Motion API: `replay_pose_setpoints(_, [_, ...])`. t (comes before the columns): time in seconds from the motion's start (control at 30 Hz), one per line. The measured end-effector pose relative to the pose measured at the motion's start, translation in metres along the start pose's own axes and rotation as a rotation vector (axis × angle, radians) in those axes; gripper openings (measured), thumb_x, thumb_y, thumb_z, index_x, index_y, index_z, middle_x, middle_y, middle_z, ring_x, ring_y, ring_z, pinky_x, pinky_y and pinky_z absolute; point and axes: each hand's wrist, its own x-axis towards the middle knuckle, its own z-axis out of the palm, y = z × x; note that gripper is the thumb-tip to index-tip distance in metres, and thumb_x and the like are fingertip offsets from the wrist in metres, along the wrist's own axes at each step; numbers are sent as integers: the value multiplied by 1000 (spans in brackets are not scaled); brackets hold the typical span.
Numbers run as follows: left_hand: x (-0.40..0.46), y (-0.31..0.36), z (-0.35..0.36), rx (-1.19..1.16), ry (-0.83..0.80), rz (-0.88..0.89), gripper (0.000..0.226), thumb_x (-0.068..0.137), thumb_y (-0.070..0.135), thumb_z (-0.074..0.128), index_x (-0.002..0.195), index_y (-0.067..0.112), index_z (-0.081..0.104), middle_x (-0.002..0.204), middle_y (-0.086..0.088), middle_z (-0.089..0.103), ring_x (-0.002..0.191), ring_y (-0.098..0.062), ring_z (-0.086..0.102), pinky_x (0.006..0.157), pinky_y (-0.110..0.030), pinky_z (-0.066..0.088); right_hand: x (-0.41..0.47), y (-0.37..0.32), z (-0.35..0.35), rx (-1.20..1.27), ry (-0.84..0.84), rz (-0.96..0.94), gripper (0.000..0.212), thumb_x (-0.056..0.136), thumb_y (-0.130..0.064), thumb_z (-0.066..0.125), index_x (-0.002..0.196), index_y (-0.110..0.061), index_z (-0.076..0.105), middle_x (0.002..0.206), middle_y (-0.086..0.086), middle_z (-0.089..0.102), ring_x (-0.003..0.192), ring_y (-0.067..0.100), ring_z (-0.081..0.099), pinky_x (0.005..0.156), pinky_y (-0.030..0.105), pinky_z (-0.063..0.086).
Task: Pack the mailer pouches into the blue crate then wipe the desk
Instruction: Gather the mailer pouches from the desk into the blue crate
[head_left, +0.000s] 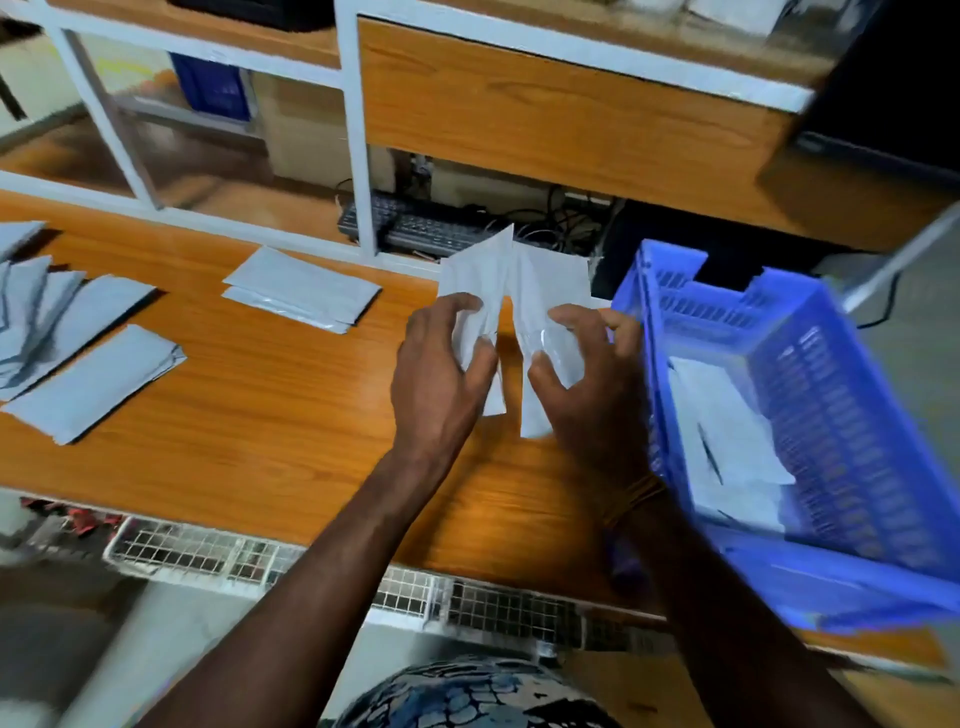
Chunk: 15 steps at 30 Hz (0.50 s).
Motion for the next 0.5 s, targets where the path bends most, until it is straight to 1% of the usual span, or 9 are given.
replay_pose_setpoints(0.1, [-6, 36, 41, -25, -57, 48, 36, 90, 25, 63, 125, 28, 55, 122, 9, 54, 116, -9, 51, 88, -33, 46, 11, 34, -41, -29, 62, 40, 37, 82, -32, 62, 119, -28, 60, 120, 3, 48, 105, 20, 58, 87, 31, 50])
replay_pose_setpoints(0.17, [-7, 60, 69, -23, -93, 77, 35, 89, 26, 63, 123, 28, 55, 118, 7, 55, 114, -11, 52, 85, -34, 46, 17, 59, -67, -52, 103, 74, 38, 82, -31, 61, 119, -27, 61, 121, 5, 49, 107, 19, 58, 88, 27, 47])
replay_pose_setpoints(0.27, [-6, 95, 111, -24, -141, 119, 33, 88, 26, 61, 121, 28, 55, 116, 4, 57, 113, -15, 53, 82, -36, 46, 27, 100, -102, -50, 174, 114, 37, 80, -24, 63, 117, -22, 63, 120, 7, 51, 108, 17, 57, 91, 25, 45])
replay_pose_setpoints(0.33, [-6, 114, 141, -24, -168, 121, 32, 87, 28, 59, 119, 30, 54, 117, 2, 57, 111, -19, 56, 80, -38, 47, 32, 130, -122, -82, 204, 145, 36, 80, -24, 64, 115, -22, 63, 119, 8, 53, 108, 15, 54, 88, 23, 44])
replay_pose_setpoints(0.4, [-7, 129, 173, 12, -210, 101, 34, 86, 31, 56, 119, 32, 52, 116, -1, 57, 106, -26, 57, 77, -40, 47, 38, 161, -137, -110, 212, 213, 36, 78, -29, 63, 114, -25, 61, 117, 7, 54, 109, 13, 51, 88, 28, 45])
replay_pose_setpoints(0.5, [-8, 142, 221, 136, -305, 32, 38, 84, 31, 54, 121, 33, 49, 116, -7, 55, 101, -36, 56, 72, -37, 40, 47, 207, -144, -146, 171, 325, 38, 76, -35, 62, 113, -27, 58, 119, 7, 52, 111, 17, 49, 90, 38, 48])
